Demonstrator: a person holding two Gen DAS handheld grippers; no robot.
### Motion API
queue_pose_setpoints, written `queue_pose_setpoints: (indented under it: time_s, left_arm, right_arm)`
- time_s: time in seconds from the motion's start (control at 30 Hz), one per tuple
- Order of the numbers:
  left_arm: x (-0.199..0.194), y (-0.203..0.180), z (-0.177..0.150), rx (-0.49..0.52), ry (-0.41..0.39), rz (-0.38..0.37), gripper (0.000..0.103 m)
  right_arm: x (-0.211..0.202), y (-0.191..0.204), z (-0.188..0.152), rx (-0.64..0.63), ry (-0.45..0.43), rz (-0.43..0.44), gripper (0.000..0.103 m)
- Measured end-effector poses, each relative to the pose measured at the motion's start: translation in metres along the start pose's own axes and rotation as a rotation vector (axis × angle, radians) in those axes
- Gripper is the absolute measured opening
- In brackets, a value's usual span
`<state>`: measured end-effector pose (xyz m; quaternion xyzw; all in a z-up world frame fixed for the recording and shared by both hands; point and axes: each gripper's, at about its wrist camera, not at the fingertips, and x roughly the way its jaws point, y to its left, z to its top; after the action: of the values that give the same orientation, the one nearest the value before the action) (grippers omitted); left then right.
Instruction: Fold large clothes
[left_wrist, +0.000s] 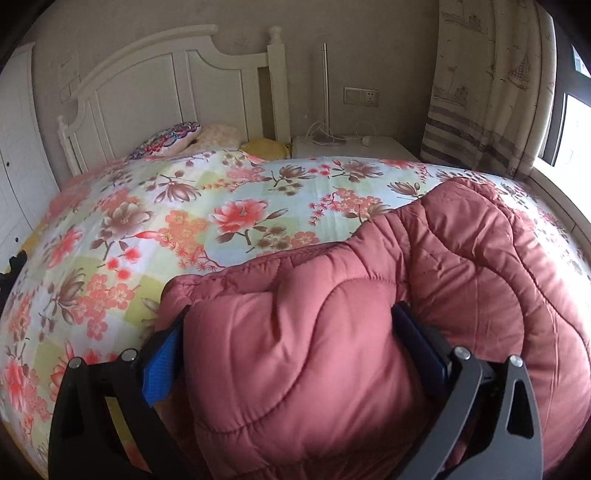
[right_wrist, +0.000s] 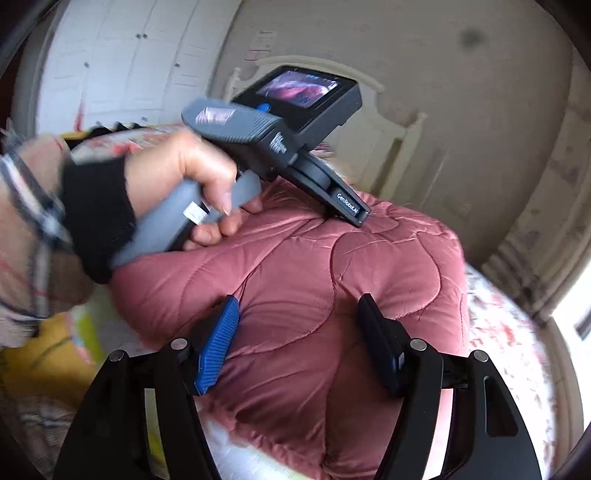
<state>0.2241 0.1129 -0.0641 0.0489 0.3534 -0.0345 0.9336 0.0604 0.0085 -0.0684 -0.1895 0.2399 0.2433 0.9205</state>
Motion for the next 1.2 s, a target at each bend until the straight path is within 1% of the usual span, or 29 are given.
queue_pose_setpoints:
  time_s: [0.03, 0.07, 0.13, 0.2, 0.23, 0.3, 0.33, 0.37, 0.4, 0.43, 0.47, 0.5, 0.53, 0.57, 0.6, 0.63, 0.67, 0.7, 0.73, 0.83, 0.9, 0.97, 1.03, 1.07, 1.13, 1.17, 1.2]
  left_arm:
    - [-0.003, -0.001, -0.002, -0.001, -0.007, 0.003, 0.101]
    - [-0.004, -0.002, -0.002, -0.003, -0.011, 0.006, 0.101]
    - [-0.005, 0.0, -0.003, -0.009, -0.016, 0.006, 0.101]
    - [-0.005, 0.001, -0.003, -0.014, -0.018, 0.002, 0.101]
    - [-0.005, 0.002, -0.004, -0.015, -0.016, 0.0, 0.101]
    - [-0.003, 0.003, -0.003, -0.016, -0.007, -0.006, 0.101]
    - [-0.002, 0.004, -0.003, -0.017, -0.004, -0.009, 0.101]
    - [-0.002, 0.004, -0.003, -0.018, -0.002, -0.012, 0.101]
    - [-0.001, 0.004, -0.003, -0.019, 0.0, -0.014, 0.101]
    - [-0.001, 0.005, -0.003, -0.02, 0.002, -0.018, 0.101]
    - [0.0, 0.006, -0.003, -0.022, 0.006, -0.024, 0.101]
    - [0.001, 0.006, -0.003, -0.025, 0.011, -0.032, 0.101]
    - [0.002, 0.008, -0.002, -0.032, 0.02, -0.039, 0.101]
    - [0.005, 0.01, -0.002, -0.041, 0.031, -0.054, 0.101]
    - [0.008, 0.012, -0.002, -0.046, 0.047, -0.069, 0.101]
    - [0.009, 0.012, -0.002, -0.05, 0.053, -0.078, 0.101]
    - [0.01, 0.012, -0.002, -0.052, 0.056, -0.085, 0.101]
    - [0.01, 0.011, -0.002, -0.046, 0.056, -0.084, 0.101]
    - [0.01, 0.01, -0.002, -0.04, 0.054, -0.079, 0.101]
    - [0.008, 0.008, -0.003, -0.036, 0.039, -0.065, 0.101]
    - [0.007, 0.009, -0.004, -0.039, 0.037, -0.066, 0.101]
    - [0.007, 0.008, -0.004, -0.037, 0.037, -0.064, 0.101]
    - [0.007, 0.008, -0.004, -0.038, 0.037, -0.065, 0.101]
    - [0.007, 0.008, -0.004, -0.037, 0.037, -0.065, 0.101]
    - [0.008, 0.008, -0.004, -0.041, 0.042, -0.061, 0.101]
    - [0.009, 0.009, -0.003, -0.043, 0.047, -0.059, 0.101]
    - [0.01, 0.008, -0.004, -0.042, 0.052, -0.055, 0.101]
  right_arm:
    - [-0.011, -0.011, 0.004, 0.031, -0.031, 0.032, 0.065]
    - [-0.018, -0.02, 0.007, 0.05, -0.055, 0.027, 0.065]
    - [-0.03, -0.044, 0.017, 0.067, -0.101, -0.046, 0.065]
    - [-0.032, -0.073, 0.028, 0.093, -0.119, -0.119, 0.065]
    - [-0.027, -0.092, 0.035, 0.127, -0.123, -0.138, 0.064]
    - [-0.014, -0.124, 0.046, 0.2, -0.124, -0.151, 0.06]
    - [-0.001, -0.146, 0.053, 0.263, -0.115, -0.145, 0.058]
    - [0.008, -0.16, 0.058, 0.308, -0.11, -0.133, 0.054]
    - [0.021, -0.175, 0.062, 0.36, -0.104, -0.118, 0.053]
    - [0.033, -0.187, 0.065, 0.391, -0.093, -0.105, 0.053]
    - [0.051, -0.195, 0.066, 0.399, -0.064, -0.088, 0.053]
    - [0.074, -0.197, 0.063, 0.393, 0.003, -0.052, 0.053]
    - [0.101, -0.195, 0.054, 0.392, 0.122, -0.005, 0.053]
    - [0.125, -0.191, 0.043, 0.384, 0.237, 0.011, 0.052]
    - [0.143, -0.183, 0.027, 0.363, 0.302, 0.006, 0.052]
    - [0.146, -0.182, 0.017, 0.367, 0.277, 0.015, 0.052]
    - [0.145, -0.187, 0.013, 0.402, 0.263, 0.031, 0.052]
    - [0.144, -0.194, 0.01, 0.448, 0.262, 0.047, 0.053]
    - [0.143, -0.197, 0.011, 0.457, 0.268, 0.047, 0.053]
    - [0.136, -0.192, 0.031, 0.353, 0.276, -0.01, 0.053]
    - [0.132, -0.192, 0.051, 0.288, 0.252, -0.066, 0.052]
    - [0.132, -0.199, 0.07, 0.284, 0.208, -0.095, 0.052]
    - [0.139, -0.202, 0.083, 0.296, 0.193, -0.095, 0.052]
    - [0.151, -0.202, 0.087, 0.281, 0.206, -0.104, 0.052]
    - [0.179, -0.196, 0.084, 0.215, 0.285, -0.143, 0.052]
    - [0.206, -0.193, 0.071, 0.168, 0.396, -0.154, 0.052]
    - [0.217, -0.194, 0.063, 0.183, 0.431, -0.131, 0.052]
